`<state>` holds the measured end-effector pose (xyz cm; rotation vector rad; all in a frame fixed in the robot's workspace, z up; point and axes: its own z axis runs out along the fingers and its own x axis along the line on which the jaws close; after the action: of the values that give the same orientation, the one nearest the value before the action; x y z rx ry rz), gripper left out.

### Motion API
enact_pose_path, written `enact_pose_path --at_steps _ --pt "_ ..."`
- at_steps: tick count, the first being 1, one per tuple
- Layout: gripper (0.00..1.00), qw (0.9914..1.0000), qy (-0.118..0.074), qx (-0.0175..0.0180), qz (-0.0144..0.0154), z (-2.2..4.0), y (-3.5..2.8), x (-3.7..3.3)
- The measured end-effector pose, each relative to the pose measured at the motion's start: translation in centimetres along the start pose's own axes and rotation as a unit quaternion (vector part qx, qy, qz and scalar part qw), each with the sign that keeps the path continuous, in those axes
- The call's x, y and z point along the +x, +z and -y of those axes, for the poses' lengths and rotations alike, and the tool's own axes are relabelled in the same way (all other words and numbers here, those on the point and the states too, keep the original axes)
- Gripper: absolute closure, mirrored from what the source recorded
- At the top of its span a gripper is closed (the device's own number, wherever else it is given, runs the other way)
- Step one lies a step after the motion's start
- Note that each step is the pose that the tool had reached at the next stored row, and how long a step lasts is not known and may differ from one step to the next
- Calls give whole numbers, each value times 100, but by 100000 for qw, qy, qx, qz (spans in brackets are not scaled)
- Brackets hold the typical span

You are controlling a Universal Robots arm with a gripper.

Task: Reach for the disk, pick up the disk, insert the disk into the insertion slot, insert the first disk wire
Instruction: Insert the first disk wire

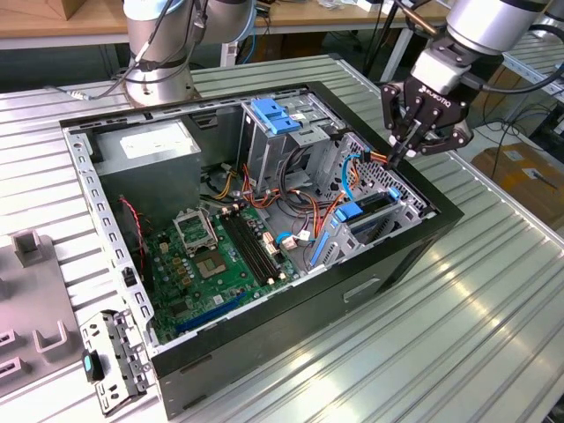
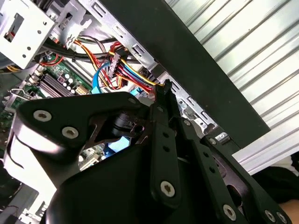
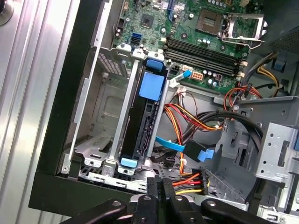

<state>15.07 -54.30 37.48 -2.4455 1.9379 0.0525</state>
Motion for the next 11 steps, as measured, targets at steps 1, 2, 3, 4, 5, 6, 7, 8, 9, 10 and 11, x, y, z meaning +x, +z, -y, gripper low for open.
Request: enact_pose_path --at_steps 1,2,3,4,5,6,7,8,9,10,11 --pt "84 99999 369 12 2 0 0 0" --pt "84 99996 859 32 3 -1 0 0" --pt "84 99992 1239 47 5 -1 0 0" --pt "84 99987 1622 63 8 -1 0 0" --pt "84 99981 1943 74 8 -1 0 0" --pt "84 99972 2361 92 12 -1 0 0" --pt "84 99963 2714 106 11 -1 0 0" --pt "84 99951 3138 123 11 -2 0 0" --pt "84 99938 3508 135 11 -6 -1 -1" --pt "84 99931 3705 143 11 -16 -1 -4" --pt "84 99928 3781 145 7 -26 -1 -7"
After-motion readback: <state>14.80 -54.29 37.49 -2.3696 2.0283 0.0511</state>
